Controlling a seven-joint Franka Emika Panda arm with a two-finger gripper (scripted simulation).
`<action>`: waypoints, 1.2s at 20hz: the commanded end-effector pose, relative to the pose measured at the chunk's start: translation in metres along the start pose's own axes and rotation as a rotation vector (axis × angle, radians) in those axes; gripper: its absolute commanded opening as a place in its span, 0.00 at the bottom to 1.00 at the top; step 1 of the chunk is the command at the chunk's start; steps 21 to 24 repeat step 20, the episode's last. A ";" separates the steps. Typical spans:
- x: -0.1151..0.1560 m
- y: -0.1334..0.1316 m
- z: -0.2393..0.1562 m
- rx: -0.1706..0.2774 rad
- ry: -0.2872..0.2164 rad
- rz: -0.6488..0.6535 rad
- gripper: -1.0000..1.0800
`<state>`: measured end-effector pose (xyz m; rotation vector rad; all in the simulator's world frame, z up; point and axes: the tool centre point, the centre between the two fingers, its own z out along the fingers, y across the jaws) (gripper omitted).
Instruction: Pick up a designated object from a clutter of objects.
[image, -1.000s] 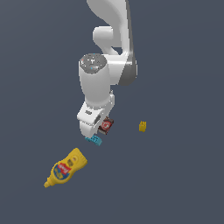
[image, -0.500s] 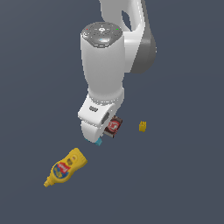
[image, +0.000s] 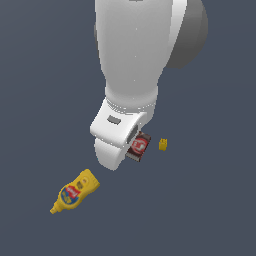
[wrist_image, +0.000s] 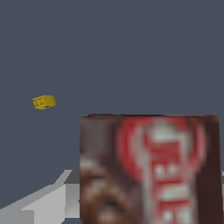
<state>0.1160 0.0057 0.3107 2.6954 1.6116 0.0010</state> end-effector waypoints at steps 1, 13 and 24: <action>0.008 0.005 -0.012 0.001 0.000 0.000 0.00; 0.029 0.020 -0.041 0.001 0.000 0.000 0.00; 0.031 0.022 -0.044 0.001 0.000 0.000 0.00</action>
